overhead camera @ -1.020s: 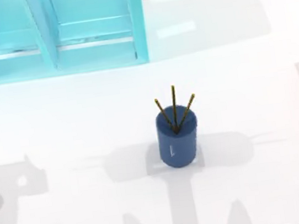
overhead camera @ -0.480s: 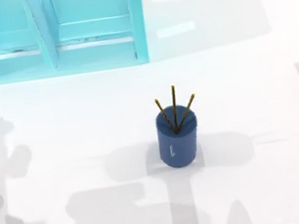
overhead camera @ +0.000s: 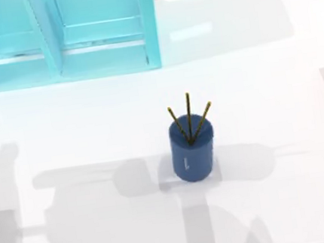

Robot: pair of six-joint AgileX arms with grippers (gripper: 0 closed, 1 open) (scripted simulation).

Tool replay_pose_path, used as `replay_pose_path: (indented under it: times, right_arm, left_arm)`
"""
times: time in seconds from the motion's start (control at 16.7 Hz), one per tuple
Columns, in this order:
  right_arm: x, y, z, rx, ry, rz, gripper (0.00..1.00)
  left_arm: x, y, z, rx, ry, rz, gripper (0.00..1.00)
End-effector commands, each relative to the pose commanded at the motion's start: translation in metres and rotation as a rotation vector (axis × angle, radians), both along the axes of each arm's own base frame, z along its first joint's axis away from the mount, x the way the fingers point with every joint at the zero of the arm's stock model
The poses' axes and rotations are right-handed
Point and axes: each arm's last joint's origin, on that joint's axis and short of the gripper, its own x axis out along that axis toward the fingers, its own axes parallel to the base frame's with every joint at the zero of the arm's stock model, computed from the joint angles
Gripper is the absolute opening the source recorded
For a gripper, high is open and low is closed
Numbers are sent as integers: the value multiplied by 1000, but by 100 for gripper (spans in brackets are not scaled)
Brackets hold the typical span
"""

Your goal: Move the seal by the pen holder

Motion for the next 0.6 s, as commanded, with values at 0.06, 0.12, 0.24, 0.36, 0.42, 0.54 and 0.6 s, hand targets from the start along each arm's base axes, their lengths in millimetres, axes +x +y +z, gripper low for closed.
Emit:
replay_pose_path:
  times: [0.06,0.12,0.24,0.36,0.42,0.54,0.6]
  right_arm:
    - [0,0,0,0,0,0,100]
    - [0,0,0,0,0,0,100]
    - [0,0,0,0,0,0,100]
    - [0,0,0,0,0,0,100]
    - [0,0,0,0,0,0,100]
    - [0,0,0,0,0,0,100]
    - [0,0,0,0,0,0,100]
  left_arm:
    - [3,2,-1,-3,13,0,100]
    - [4,2,-1,-4,18,0,100]
    - [4,2,-1,-4,18,0,100]
    - [4,0,-1,-4,16,-4,100]
    - [4,1,-2,-4,17,-4,100]
    - [4,1,-12,-5,22,-1,100]
    - [5,2,-21,-5,23,0,100]
